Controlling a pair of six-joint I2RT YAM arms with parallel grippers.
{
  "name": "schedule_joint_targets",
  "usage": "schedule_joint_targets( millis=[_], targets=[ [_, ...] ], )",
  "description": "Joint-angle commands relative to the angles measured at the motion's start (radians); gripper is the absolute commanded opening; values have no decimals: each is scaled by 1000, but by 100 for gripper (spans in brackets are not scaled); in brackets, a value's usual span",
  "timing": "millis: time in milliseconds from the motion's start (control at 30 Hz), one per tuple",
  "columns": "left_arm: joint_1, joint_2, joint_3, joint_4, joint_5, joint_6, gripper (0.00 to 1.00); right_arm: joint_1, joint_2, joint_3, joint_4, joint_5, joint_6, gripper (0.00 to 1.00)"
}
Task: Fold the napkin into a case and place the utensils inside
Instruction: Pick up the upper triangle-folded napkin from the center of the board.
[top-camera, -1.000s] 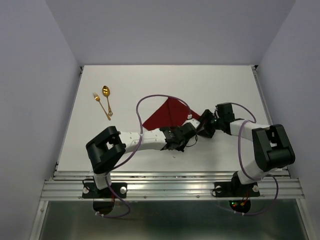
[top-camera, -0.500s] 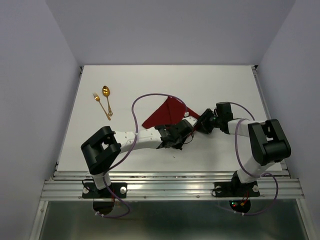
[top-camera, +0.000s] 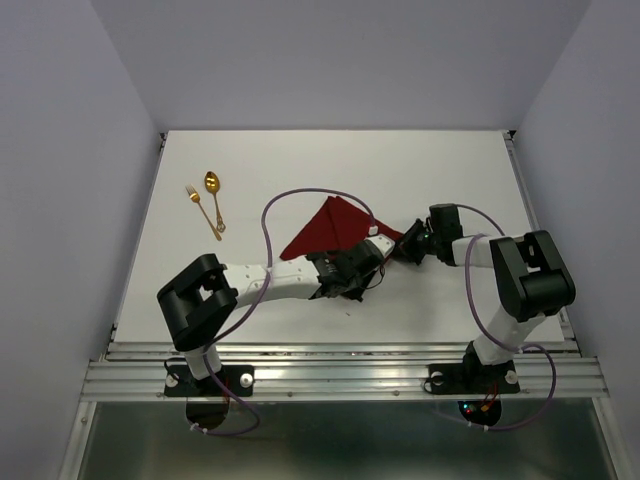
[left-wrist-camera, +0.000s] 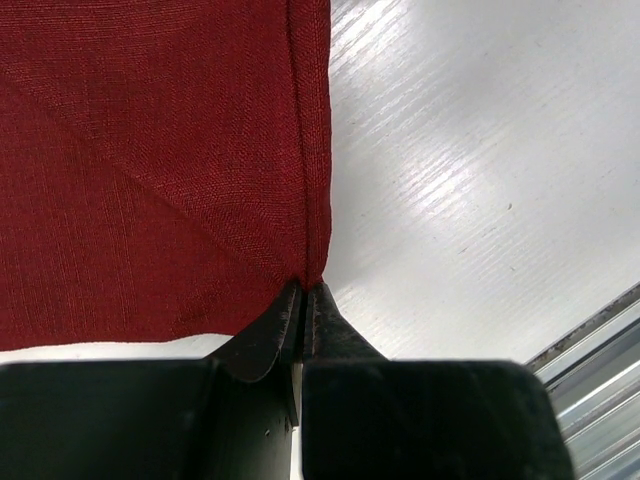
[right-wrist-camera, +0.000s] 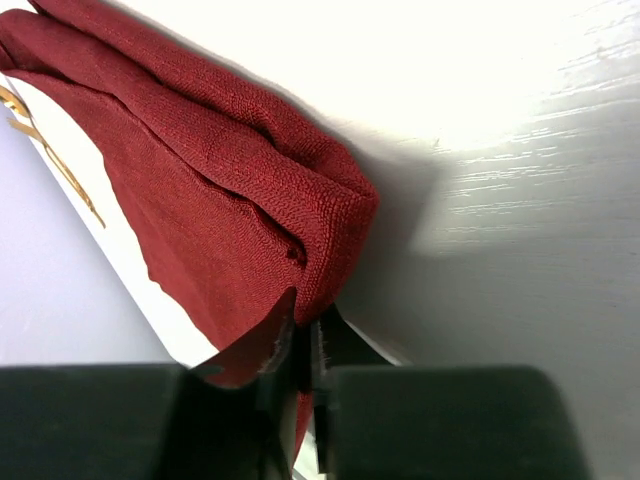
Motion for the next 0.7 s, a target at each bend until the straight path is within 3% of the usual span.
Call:
schedule_joint_targets(
  millis=[0,33,67,133,167,233,267,300,433,667],
  targets=[
    [-1,-49,-15,17,20,29,0,1,14,-9,-1,73,-17,5],
    [-1,-48,-10,11,40,37,0,1,1,-14,-1,75,-14,3],
    [-1,-44,-4,3,43,40,14,1,-6,-23,-1,78,-14,1],
    [-1,-43,13,-28,35,42,28,1,-23,-32,-2,78,-12,1],
    [-7,-47,27,-35,25,43,44,1,-29,-36,-2,76,-12,1],
    [-19,-55,47,-58,-26,43,61,1,-49,-48,-7,75,-6,1],
    [-34,-55,53,-66,-49,42,77,1,-55,-49,-10,75,-6,1],
    [-42,-55,59,-71,-70,42,82,1,-62,-54,-16,75,-8,1],
    [-102,-49,74,-60,-230,29,87,1,-82,-62,-25,73,-8,1],
    [-160,-2,94,-16,-274,19,86,1,-88,-68,-18,67,-3,1]
  ],
)
